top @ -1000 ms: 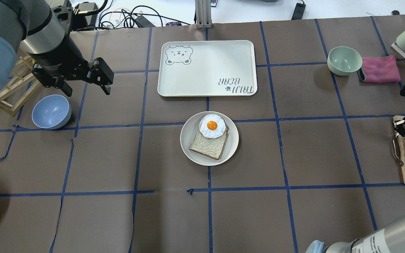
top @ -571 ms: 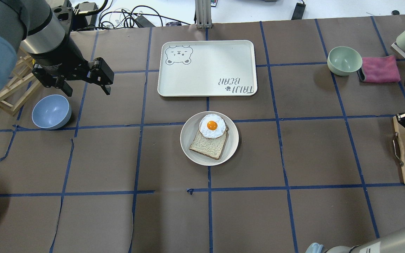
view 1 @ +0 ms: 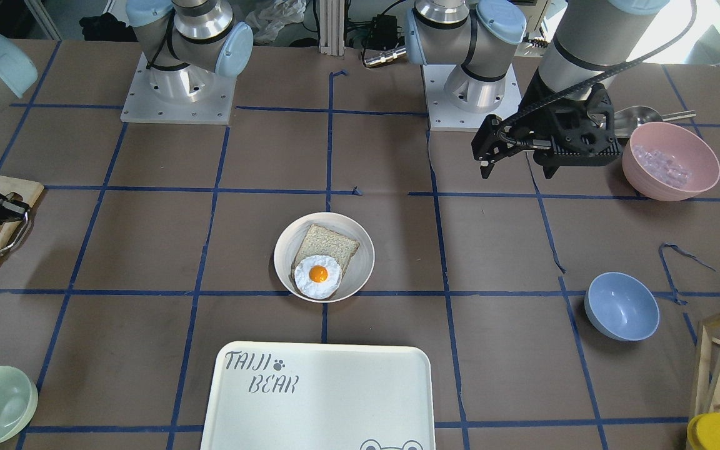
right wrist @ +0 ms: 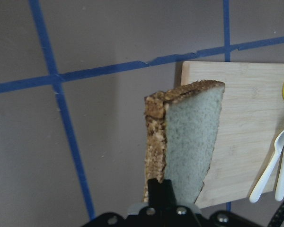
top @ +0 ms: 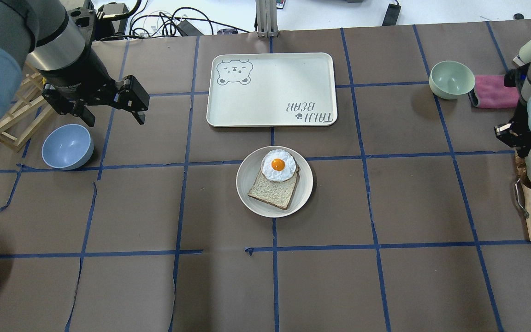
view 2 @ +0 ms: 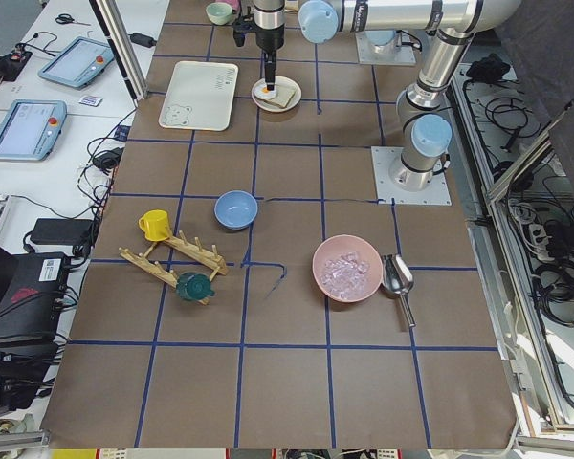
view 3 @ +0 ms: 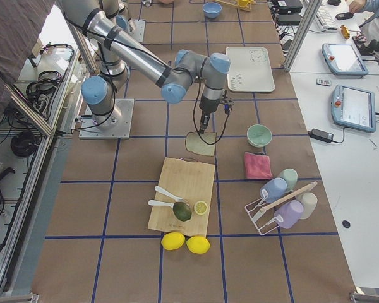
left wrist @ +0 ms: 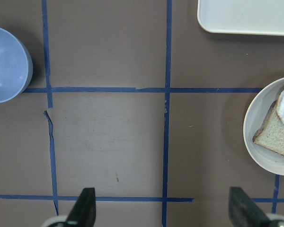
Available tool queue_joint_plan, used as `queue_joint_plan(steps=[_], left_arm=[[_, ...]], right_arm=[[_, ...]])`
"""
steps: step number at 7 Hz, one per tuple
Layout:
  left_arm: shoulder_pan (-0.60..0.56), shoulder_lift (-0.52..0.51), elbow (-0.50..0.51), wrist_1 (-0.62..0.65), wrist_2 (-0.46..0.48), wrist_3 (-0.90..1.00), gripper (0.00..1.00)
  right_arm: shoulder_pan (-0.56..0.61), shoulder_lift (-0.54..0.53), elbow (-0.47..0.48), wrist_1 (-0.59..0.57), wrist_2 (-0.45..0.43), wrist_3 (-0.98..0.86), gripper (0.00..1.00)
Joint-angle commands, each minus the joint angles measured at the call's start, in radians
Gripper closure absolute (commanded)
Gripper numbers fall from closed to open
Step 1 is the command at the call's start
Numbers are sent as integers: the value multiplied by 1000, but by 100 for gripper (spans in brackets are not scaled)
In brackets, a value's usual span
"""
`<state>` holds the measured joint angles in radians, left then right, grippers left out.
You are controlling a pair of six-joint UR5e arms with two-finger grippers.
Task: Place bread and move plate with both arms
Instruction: 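Lift the bread slice and carry it over the white plate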
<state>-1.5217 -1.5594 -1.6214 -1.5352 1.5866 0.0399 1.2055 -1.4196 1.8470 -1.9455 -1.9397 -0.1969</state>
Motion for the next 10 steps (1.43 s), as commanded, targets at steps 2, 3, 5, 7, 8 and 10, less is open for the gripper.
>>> queue_joint_plan(steps=[2, 3, 5, 7, 8, 10], left_arm=[[0, -1, 0, 1, 0, 0, 0], [0, -1, 0, 0, -1, 0, 0], [0, -1, -2, 0, 1, 0, 0], [0, 1, -2, 0, 1, 2, 0], [0, 1, -2, 1, 1, 0, 0], [0, 1, -2, 0, 1, 0, 0]], right_arm=[[387, -2, -114, 235, 94, 450, 100], [507, 1, -115, 212, 175, 543, 100], [712, 74, -138, 121, 264, 897, 100], [784, 149, -222, 109, 365, 1127, 100], [793, 165, -241, 109, 386, 1163, 100], [793, 192, -250, 86, 420, 1168, 100]])
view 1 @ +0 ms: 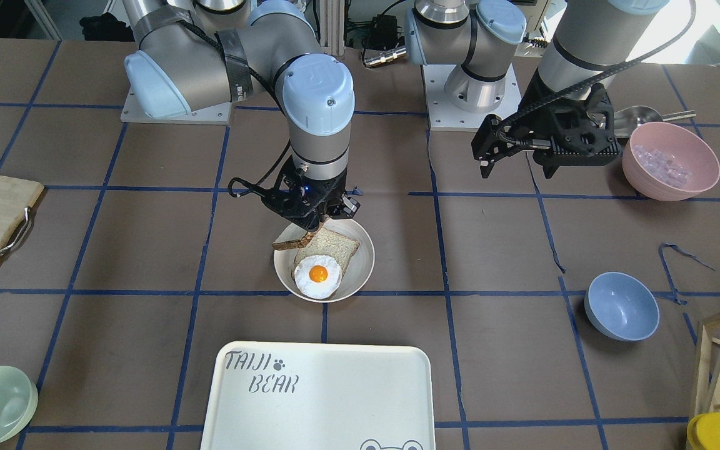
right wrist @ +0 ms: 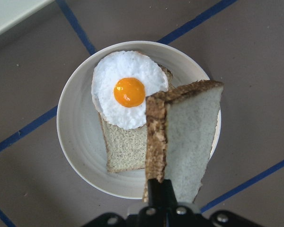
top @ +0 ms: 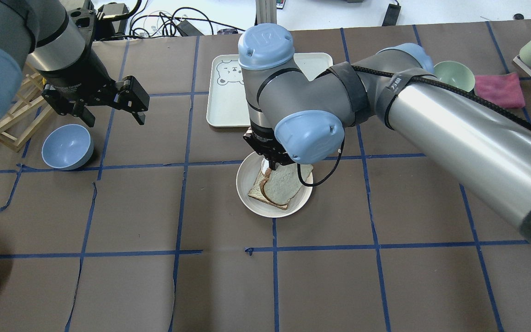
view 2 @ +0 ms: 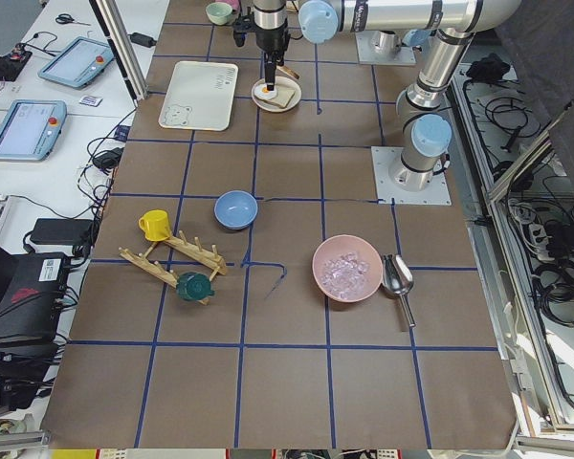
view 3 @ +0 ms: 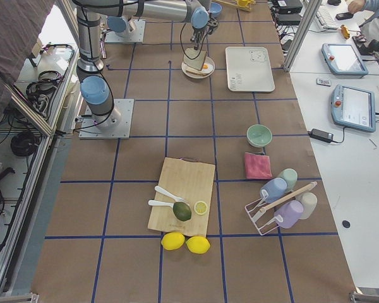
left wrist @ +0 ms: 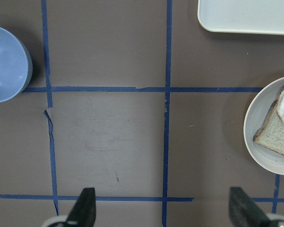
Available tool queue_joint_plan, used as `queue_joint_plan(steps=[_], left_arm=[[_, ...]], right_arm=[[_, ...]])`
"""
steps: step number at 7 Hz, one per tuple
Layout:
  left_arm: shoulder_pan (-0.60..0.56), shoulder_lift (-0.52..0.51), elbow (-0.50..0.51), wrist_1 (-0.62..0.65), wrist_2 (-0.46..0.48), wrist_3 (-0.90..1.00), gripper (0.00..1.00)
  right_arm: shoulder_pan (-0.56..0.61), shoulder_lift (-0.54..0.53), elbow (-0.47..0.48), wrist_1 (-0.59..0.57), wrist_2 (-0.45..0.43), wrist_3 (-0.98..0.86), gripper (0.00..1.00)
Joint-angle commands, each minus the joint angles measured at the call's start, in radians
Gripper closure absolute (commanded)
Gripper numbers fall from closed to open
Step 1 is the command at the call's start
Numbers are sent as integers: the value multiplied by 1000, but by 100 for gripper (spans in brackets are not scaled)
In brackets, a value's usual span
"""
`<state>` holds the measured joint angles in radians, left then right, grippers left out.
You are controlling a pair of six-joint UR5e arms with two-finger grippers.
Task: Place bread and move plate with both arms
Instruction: 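Lower the bread onto the egg and open the right gripper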
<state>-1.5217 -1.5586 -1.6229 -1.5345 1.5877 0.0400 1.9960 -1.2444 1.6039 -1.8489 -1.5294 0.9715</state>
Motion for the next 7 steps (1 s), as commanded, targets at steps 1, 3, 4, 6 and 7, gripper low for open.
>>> queue_joint_plan(steps=[1, 3, 4, 6, 7], left_arm=[[0, 0, 0, 0, 0, 0, 0], [0, -1, 0, 0, -2, 0, 0], [0, 0, 0, 0, 0, 0, 0], [0, 0, 0, 0, 0, 0, 0], [0, -1, 0, 0, 0, 0, 0]], right_arm=[[3, 32, -5, -12, 11, -5, 100], [3, 60, -7, -19, -1, -37, 100], [3, 62, -7, -26, -5, -39, 100], [0, 72, 1, -58, -2, -39, 100], [0, 78, 2, -79, -5, -37, 94]])
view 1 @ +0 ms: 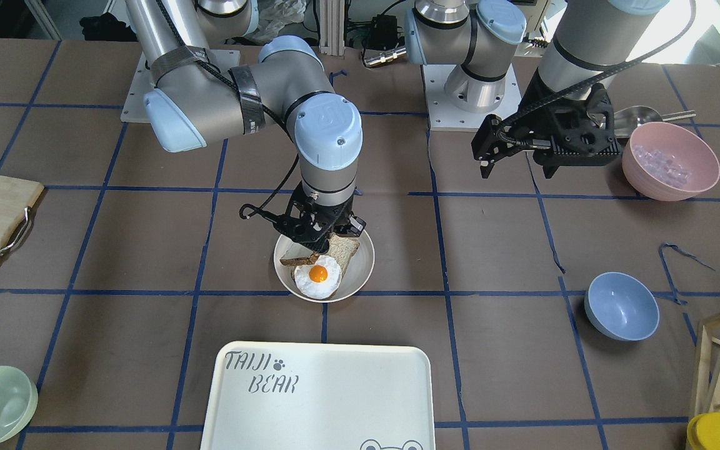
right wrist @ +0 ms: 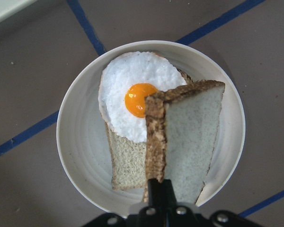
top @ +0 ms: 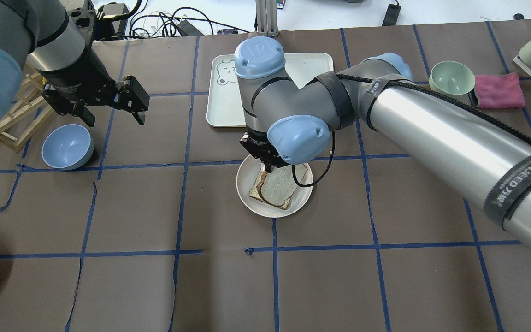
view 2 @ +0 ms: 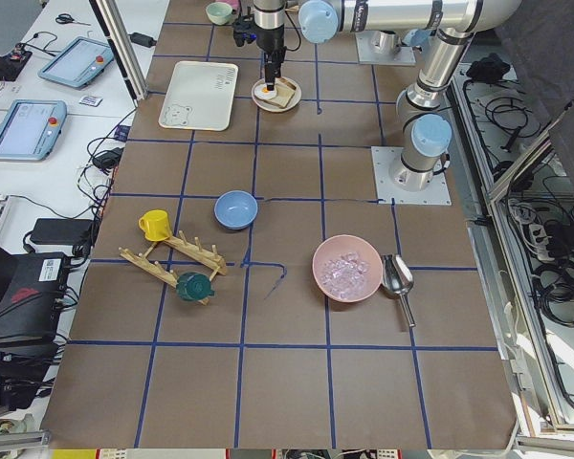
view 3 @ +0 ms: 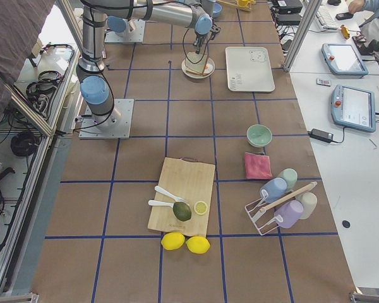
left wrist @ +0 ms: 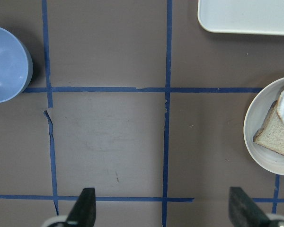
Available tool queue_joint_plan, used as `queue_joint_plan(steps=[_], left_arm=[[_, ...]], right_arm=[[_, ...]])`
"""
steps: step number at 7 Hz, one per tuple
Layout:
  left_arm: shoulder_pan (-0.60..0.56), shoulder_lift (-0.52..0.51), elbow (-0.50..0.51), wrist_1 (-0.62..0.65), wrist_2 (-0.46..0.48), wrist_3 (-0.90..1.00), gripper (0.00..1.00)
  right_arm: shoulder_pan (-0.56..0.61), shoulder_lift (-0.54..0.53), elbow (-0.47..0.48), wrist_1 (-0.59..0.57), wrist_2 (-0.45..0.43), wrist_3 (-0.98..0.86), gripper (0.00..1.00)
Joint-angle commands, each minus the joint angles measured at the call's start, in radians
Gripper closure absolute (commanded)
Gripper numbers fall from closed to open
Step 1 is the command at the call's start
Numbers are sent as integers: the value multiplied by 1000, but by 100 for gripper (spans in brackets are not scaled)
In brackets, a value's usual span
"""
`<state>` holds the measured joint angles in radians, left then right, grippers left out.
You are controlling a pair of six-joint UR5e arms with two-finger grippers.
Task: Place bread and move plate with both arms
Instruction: 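Lower the bread onto the egg and open the right gripper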
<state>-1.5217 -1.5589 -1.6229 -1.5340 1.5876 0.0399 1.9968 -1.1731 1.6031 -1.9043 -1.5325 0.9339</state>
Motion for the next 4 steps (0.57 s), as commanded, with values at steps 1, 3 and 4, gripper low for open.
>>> queue_joint_plan(steps=[1, 3, 4], left_arm=[[0, -1, 0, 0, 0, 0, 0], [0, -1, 0, 0, 0, 0, 0], [0, -3, 0, 0, -1, 0, 0]], right_arm=[[-1, 7, 6, -24, -3, 5, 64], [-1, -2, 20, -59, -60, 5, 0], [-3, -7, 6, -59, -58, -7, 0]])
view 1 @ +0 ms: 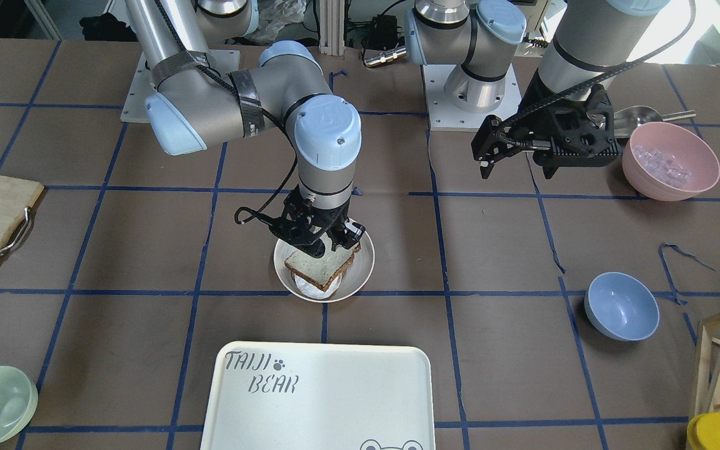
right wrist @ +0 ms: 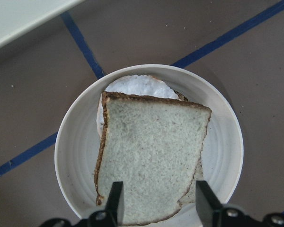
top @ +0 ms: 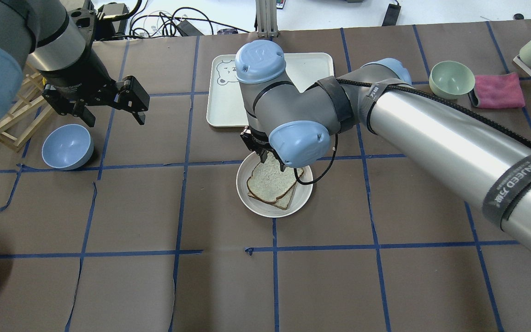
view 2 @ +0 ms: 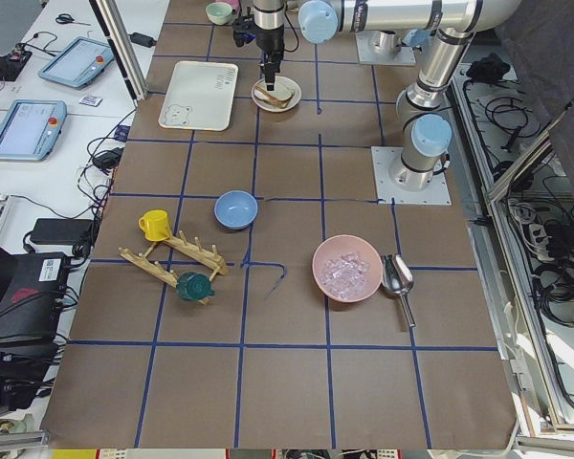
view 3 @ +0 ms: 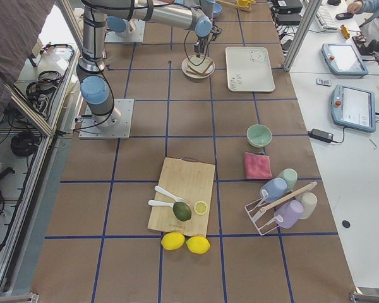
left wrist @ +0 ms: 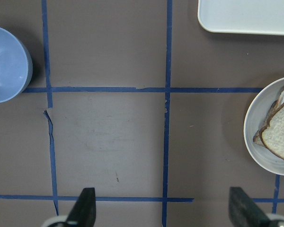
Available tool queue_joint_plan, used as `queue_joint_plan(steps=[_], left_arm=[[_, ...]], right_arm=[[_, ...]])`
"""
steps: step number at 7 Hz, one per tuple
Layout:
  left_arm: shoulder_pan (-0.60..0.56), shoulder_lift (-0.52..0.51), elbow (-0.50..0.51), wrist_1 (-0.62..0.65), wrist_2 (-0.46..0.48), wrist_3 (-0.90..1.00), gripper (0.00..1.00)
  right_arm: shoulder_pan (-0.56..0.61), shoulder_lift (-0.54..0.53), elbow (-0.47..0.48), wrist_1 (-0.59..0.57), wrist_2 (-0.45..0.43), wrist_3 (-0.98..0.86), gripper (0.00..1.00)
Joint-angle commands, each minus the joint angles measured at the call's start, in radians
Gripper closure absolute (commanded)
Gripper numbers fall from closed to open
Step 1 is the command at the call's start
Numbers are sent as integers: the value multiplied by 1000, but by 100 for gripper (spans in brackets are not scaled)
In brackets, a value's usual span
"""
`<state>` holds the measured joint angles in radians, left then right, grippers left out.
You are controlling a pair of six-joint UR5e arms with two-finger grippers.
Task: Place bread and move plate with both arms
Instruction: 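Raise the right gripper away from the plate while the left arm starts reaching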
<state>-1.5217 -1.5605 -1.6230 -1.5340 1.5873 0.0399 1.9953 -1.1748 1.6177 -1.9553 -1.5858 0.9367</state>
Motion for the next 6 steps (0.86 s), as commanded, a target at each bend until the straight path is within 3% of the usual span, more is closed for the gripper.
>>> queue_joint_plan(steps=[1, 3, 5, 6], left_arm=[[0, -1, 0, 0, -1, 0, 0], [0, -6, 0, 0, -1, 0, 0], [0, -13, -2, -3, 2, -2, 0], [2, -45, -8, 1, -1, -5, 0]], right_arm=[[-27, -17, -24, -7, -5, -118, 0], [-172, -71, -54, 33, -8, -454, 0], [-339, -155, -58, 166, -16, -814, 0], [-367, -236, -49, 297, -20, -917, 0]])
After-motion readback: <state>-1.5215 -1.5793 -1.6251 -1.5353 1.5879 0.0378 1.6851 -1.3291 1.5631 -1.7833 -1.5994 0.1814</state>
